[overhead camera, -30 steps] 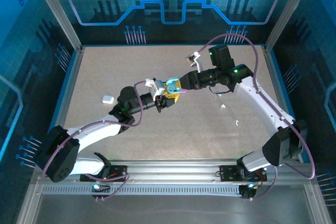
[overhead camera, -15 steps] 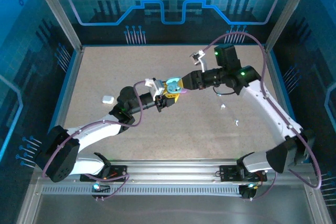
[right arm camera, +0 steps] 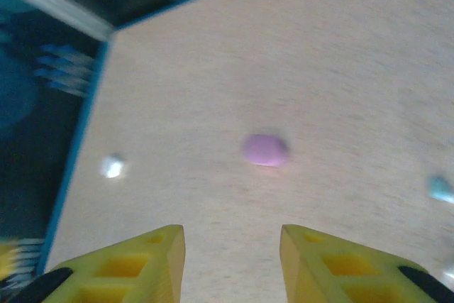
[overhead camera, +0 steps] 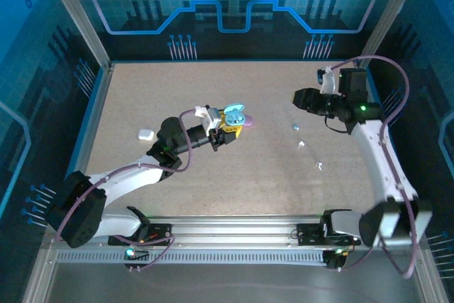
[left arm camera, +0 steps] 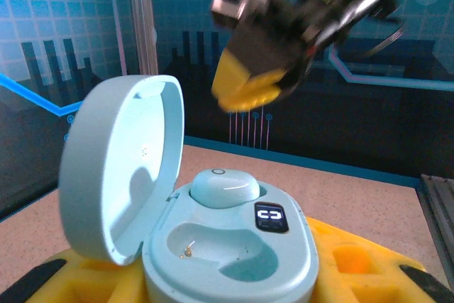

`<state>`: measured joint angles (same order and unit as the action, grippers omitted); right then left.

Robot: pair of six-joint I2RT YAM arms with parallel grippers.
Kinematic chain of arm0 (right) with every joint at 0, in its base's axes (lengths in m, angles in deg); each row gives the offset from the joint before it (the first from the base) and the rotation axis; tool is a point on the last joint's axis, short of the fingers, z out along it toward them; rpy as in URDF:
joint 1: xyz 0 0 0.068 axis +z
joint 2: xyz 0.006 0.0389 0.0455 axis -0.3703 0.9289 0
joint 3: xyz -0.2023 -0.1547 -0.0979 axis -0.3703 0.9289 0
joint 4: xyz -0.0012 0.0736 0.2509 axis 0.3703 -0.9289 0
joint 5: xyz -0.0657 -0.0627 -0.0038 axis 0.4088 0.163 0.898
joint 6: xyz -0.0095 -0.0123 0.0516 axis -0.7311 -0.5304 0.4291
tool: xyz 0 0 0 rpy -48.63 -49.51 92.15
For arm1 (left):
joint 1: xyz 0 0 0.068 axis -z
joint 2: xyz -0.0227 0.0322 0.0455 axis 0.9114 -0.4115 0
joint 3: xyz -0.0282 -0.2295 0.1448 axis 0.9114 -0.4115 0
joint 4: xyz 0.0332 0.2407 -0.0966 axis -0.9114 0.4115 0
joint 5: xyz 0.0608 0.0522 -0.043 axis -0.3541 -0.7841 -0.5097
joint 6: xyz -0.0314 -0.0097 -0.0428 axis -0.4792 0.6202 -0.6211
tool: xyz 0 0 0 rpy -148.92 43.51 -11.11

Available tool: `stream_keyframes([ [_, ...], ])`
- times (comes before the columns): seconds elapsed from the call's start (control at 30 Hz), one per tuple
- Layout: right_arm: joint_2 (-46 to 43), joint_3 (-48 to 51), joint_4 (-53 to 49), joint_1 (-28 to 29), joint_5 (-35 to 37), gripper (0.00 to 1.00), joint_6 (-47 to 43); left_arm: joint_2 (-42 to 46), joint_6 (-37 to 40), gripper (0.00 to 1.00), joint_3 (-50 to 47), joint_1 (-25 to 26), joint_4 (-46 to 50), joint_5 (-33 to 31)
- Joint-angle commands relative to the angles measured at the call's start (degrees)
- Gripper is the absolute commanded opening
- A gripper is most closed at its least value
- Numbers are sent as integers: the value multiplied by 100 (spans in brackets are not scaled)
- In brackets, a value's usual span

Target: Insert the wireless bluetooth earbuds into the charging case

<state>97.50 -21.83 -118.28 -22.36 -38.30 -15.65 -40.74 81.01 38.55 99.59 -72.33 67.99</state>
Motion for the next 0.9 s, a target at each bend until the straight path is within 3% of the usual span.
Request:
stream_keyframes([
  [0.0,830,-64,-516,-187,477,41,-339,258,-7,33,95,33,-224,-12],
  [0.17,2258,-754,-975,-167,870,38,-738,346,6,32,68,32,-164,-47],
  [0.37,3476,-1761,-1720,207,1989,38,-1361,504,81,33,59,39,25,-65],
  [0.5,4001,-2227,-1999,378,2483,37,-1567,520,80,33,37,41,44,-83],
  [0.87,4821,-2909,-2446,611,2899,34,-1857,504,73,33,76,44,76,-49],
])
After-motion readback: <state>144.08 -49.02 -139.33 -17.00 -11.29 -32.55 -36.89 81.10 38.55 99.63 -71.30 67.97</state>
